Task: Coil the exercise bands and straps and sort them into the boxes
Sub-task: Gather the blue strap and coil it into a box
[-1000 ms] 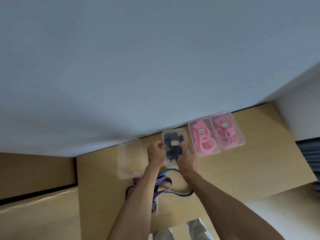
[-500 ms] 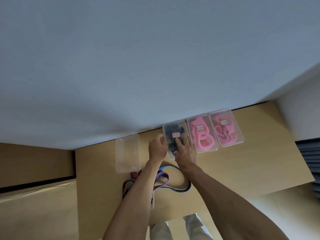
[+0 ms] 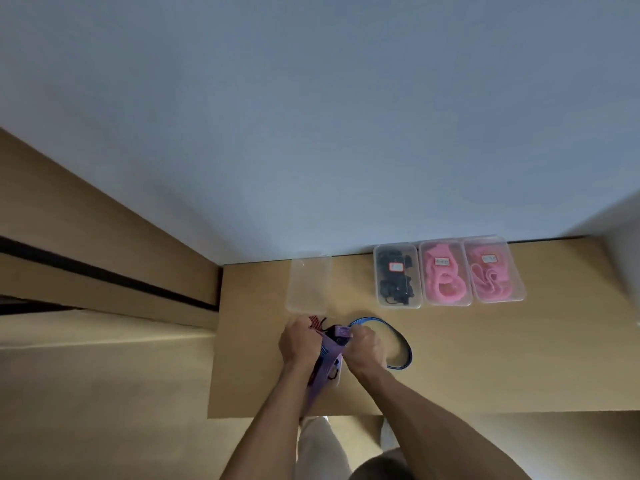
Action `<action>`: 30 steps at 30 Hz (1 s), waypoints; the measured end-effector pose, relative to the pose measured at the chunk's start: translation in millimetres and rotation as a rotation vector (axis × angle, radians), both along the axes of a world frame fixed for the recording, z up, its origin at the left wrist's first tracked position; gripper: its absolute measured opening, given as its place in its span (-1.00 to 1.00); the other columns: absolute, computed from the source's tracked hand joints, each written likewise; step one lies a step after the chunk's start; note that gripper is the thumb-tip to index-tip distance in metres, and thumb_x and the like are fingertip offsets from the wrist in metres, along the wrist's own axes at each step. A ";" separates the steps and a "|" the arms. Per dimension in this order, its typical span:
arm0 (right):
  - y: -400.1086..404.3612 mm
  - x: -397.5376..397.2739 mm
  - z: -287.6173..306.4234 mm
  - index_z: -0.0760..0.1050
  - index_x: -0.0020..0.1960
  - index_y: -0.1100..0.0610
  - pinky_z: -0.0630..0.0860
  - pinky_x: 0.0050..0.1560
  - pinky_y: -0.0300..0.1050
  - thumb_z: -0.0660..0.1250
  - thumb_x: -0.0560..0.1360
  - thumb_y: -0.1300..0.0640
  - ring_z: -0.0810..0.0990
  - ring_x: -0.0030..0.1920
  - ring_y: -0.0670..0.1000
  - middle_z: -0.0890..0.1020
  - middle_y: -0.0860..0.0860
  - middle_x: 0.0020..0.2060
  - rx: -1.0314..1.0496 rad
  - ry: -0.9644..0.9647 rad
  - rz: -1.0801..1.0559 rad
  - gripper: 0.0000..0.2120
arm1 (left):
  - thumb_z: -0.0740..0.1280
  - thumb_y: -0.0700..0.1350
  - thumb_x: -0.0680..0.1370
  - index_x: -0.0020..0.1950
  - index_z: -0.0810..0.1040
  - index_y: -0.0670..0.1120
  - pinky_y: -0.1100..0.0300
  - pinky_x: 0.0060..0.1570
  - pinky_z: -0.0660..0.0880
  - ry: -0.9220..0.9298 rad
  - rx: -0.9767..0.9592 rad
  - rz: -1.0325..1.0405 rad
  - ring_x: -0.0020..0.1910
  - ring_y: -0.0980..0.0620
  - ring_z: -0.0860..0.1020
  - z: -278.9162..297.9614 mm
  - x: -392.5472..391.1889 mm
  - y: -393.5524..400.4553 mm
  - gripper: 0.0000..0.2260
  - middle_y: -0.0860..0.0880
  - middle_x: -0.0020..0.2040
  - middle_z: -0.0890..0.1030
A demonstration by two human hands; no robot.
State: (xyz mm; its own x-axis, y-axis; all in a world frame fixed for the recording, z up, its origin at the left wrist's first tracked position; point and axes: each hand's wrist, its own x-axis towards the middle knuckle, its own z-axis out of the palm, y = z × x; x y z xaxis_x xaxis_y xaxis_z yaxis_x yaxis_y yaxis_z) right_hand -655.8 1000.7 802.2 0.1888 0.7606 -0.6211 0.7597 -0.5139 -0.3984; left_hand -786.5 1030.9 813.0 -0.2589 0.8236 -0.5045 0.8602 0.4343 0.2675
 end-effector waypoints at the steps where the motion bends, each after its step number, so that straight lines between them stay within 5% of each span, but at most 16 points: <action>1: -2.3 -8.5 -2.2 0.57 0.21 0.05 0.50 -0.07 -0.09 0.22 0.53 0.22 0.62 0.10 0.14 0.64 0.08 0.11 -0.001 0.013 -0.039 -0.70 | 0.22 -0.22 0.54 0.12 0.63 -0.07 0.08 0.05 0.54 -0.010 -0.047 -0.033 0.12 -0.15 0.59 -3.9 -7.9 -2.7 -0.74 -0.11 0.16 0.63; 4: -8.7 -30.2 -15.4 0.57 0.25 0.05 0.57 0.06 -0.01 0.23 0.55 0.12 0.59 0.15 0.16 0.60 0.11 0.16 -0.025 0.042 -0.081 -0.69 | 0.25 -0.21 0.54 0.25 0.61 0.01 0.11 0.11 0.53 -0.075 -0.139 -0.112 0.21 -0.12 0.58 -17.1 -24.0 -5.2 -0.67 -0.07 0.25 0.62; 7: -16.4 -45.5 -26.5 0.57 0.27 0.04 0.54 0.14 0.02 0.20 0.59 0.05 0.52 0.22 0.15 0.51 0.10 0.26 -0.025 -0.021 -0.120 -0.69 | 0.29 -0.22 0.48 0.13 0.65 0.02 0.11 -0.01 0.53 -0.177 -0.142 -0.140 0.13 -0.13 0.61 -31.1 -33.8 -3.1 -0.70 -0.07 0.13 0.68; 13: -31.2 -80.2 -26.7 0.51 0.24 0.14 0.40 0.26 0.03 0.34 0.44 0.22 0.34 0.34 0.17 0.36 0.10 0.39 0.087 -0.207 -0.284 -0.63 | 0.38 -0.20 0.52 0.18 0.66 -0.11 0.12 0.05 0.52 -0.366 -0.046 -0.279 0.11 -0.12 0.62 -43.0 -60.5 4.6 -0.76 -0.09 0.09 0.70; 18: -36.3 -90.1 -16.8 0.55 0.18 0.21 0.42 0.18 0.03 0.36 0.45 0.24 0.43 0.21 0.20 0.55 0.16 0.20 0.183 -0.155 -0.401 -0.70 | 0.48 -0.06 0.51 -0.11 0.67 -0.15 0.23 -0.20 0.43 -0.621 0.018 -0.108 -0.23 0.05 0.59 -20.6 -67.5 12.9 -0.85 0.00 -0.23 0.66; 24: -33.1 -92.3 -4.2 0.56 0.15 0.27 0.39 0.00 -0.01 0.37 0.40 0.31 0.49 0.08 0.24 0.61 0.21 0.03 0.266 -0.092 -0.541 -0.68 | 0.45 -0.16 0.50 -0.38 0.57 -0.02 0.31 -0.36 0.37 -0.897 -0.034 -0.028 -0.45 0.18 0.47 10.7 -58.2 22.9 -0.74 0.12 -0.46 0.53; 27: -25.8 -95.2 5.5 0.57 0.21 0.20 0.45 -0.04 -0.05 0.36 0.36 0.37 0.55 0.04 0.20 0.64 0.15 0.00 0.307 0.013 -0.612 -0.58 | 0.44 -0.25 0.48 -0.34 0.64 -0.03 0.34 -0.31 0.42 -0.983 -0.035 -0.097 -0.37 0.19 0.53 31.6 -50.5 25.8 -0.78 0.10 -0.39 0.60; 30: -16.1 -96.7 25.4 0.52 -0.09 0.12 0.49 -0.17 -0.01 0.30 0.36 0.36 0.55 -0.16 0.17 0.58 0.04 -0.25 0.277 0.150 -0.733 -0.80 | 0.43 -0.29 0.46 -0.29 0.64 -0.12 0.36 -0.37 0.39 -1.031 -0.035 -0.198 -0.42 0.19 0.48 59.1 -41.0 33.3 -0.86 0.09 -0.42 0.56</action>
State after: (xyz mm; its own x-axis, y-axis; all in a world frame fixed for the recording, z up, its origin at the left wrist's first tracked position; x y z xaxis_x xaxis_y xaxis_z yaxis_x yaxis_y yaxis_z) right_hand -752.5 984.6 827.6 0.6300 0.6056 -0.4861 0.1951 -0.7293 -0.6558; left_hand -827.5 1064.2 872.0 0.4472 0.7849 -0.4289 0.2797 0.3327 0.9006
